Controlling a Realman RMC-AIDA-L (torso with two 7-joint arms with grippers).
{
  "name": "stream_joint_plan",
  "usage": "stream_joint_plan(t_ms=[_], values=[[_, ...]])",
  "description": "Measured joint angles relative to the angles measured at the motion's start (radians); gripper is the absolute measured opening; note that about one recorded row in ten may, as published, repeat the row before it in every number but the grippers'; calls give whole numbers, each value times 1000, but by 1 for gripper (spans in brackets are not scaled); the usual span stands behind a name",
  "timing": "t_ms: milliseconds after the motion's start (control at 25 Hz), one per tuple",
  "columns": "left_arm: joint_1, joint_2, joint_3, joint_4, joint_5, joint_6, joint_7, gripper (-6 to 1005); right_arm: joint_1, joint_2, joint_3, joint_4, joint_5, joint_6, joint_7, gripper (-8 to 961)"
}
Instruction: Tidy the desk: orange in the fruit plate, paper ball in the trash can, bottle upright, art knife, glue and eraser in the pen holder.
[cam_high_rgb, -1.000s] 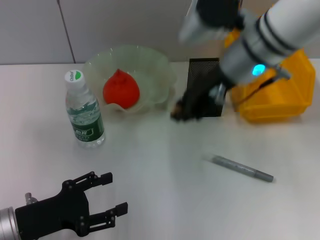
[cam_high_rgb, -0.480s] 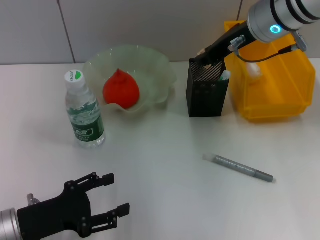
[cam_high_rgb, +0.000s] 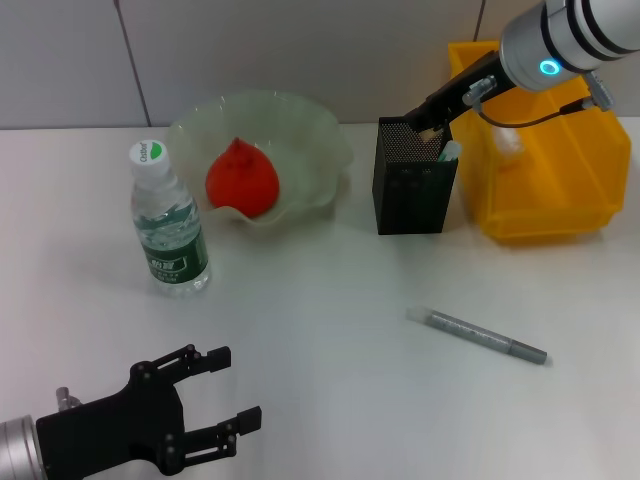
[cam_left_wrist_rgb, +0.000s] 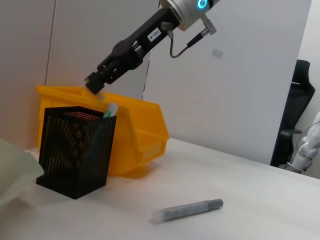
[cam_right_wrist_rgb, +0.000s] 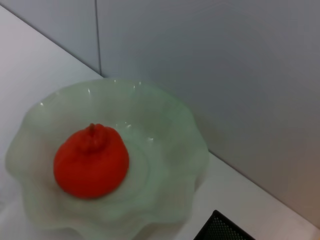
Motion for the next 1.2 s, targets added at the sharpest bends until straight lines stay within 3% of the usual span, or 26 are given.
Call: stream_joint_plan(t_ms=[320, 480, 520, 880, 1200], values=[[-1, 0, 0, 1, -1, 0, -1, 816, -2, -1, -8, 8, -4, 32, 3, 382], [-1, 1, 0, 1, -2, 0, -2, 816, -10, -1, -7, -22, 17, 13, -3, 564], [-1, 0, 0, 0, -2, 0, -2, 816, -14, 0, -7, -38, 35, -10, -9, 609], [-1, 0, 0, 1, -2, 0, -13, 816, -21, -4, -10, -213, 125, -456, -65, 620], [2, -1, 0, -1, -1, 0, -13, 816, -20, -2, -123, -78, 26, -476, -107, 618]])
